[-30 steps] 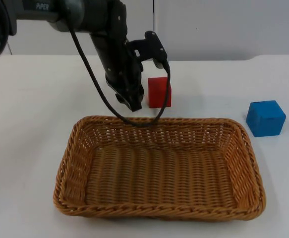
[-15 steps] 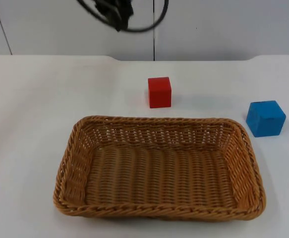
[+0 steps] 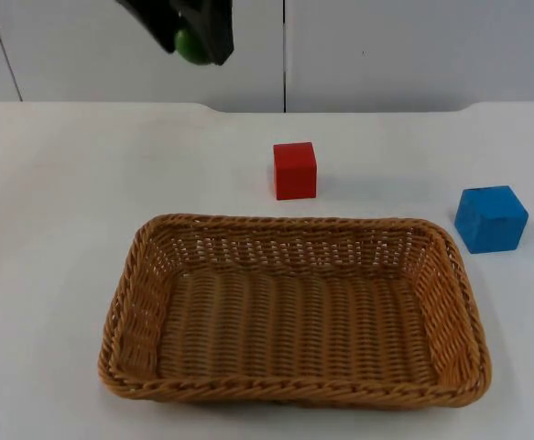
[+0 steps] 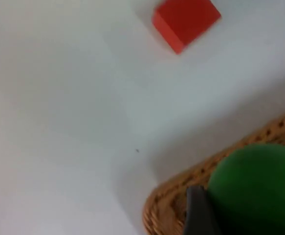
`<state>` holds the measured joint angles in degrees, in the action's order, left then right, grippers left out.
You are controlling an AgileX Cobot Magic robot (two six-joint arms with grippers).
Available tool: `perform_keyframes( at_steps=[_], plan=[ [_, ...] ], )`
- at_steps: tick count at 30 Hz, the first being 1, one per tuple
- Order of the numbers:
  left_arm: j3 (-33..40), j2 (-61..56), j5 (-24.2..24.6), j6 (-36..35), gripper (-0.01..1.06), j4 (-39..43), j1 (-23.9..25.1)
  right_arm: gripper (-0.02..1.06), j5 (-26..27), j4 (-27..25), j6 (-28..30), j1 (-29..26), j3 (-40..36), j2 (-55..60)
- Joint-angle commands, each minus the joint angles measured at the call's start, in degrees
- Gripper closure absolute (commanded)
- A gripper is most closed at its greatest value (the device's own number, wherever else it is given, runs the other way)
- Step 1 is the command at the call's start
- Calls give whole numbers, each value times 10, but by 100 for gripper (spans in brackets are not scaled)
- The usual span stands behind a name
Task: Place all geometric objects except the red cube into the basket.
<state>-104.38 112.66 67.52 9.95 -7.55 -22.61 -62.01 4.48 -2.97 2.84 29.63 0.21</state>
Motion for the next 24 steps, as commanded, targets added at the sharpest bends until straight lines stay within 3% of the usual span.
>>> perform_keyframes(
  at_steps=[1,5,6,12,17,24],
  plan=[
    [45,-39,-30,-17,105,-13,1,-1,2,4,-2,-4,-1,-2],
    [243,-124,-143,-26,105,-16,-8,-1,2,4,-2,-4,-1,-2],
    [243,-124,-143,-26,105,-16,-8,-1,2,4,-2,-4,-1,-2],
    [454,-167,-286,-44,105,-17,-36,-1,2,4,-2,-4,-1,-2],
    [514,-167,-359,-51,105,-19,-70,-1,2,4,-2,-4,-1,-2],
    [529,-154,-433,-43,105,-8,-113,-1,2,4,-2,-4,-1,-2]
  ],
)
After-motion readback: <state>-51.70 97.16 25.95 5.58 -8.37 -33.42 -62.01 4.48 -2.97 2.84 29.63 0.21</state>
